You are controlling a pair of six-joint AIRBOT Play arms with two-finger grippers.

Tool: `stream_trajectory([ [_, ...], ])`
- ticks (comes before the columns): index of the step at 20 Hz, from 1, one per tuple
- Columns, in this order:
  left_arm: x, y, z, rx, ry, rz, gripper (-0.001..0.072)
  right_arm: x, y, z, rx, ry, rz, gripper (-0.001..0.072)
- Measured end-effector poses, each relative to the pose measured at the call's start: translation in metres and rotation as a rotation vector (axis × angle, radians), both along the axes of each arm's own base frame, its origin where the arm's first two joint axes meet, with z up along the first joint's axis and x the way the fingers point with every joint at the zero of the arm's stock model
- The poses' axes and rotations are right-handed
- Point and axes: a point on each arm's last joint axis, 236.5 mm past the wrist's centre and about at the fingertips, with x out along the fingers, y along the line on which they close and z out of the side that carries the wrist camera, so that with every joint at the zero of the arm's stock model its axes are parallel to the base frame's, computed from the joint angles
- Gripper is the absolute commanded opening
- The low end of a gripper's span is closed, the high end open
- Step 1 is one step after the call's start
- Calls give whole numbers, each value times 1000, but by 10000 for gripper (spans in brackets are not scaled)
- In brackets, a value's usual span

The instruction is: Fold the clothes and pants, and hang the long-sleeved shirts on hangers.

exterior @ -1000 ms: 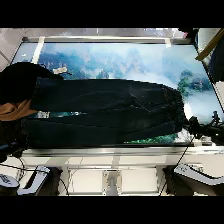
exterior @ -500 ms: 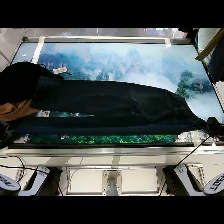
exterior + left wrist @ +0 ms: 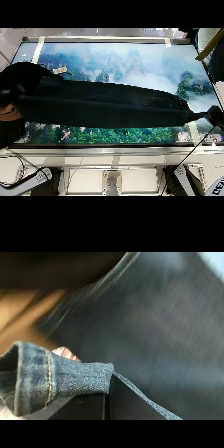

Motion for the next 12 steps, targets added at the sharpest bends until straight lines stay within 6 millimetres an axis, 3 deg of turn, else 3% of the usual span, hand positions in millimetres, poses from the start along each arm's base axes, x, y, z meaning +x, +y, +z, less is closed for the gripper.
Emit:
stream_trajectory([
  [2,50,-8,-1,11,-44,-3,11,29,-6,-1,-10,-36,-19,55],
  [6,128,-25,0,28,-150,-8,11,90,-9,-16,-7,-70,-17,55],
  [9,168,-42,-9,42,-214,-25,11,127,-1,-48,12,-50,-6,55],
  [12,189,-51,-32,56,-228,-34,11,152,1,-90,49,-15,-63,56],
])
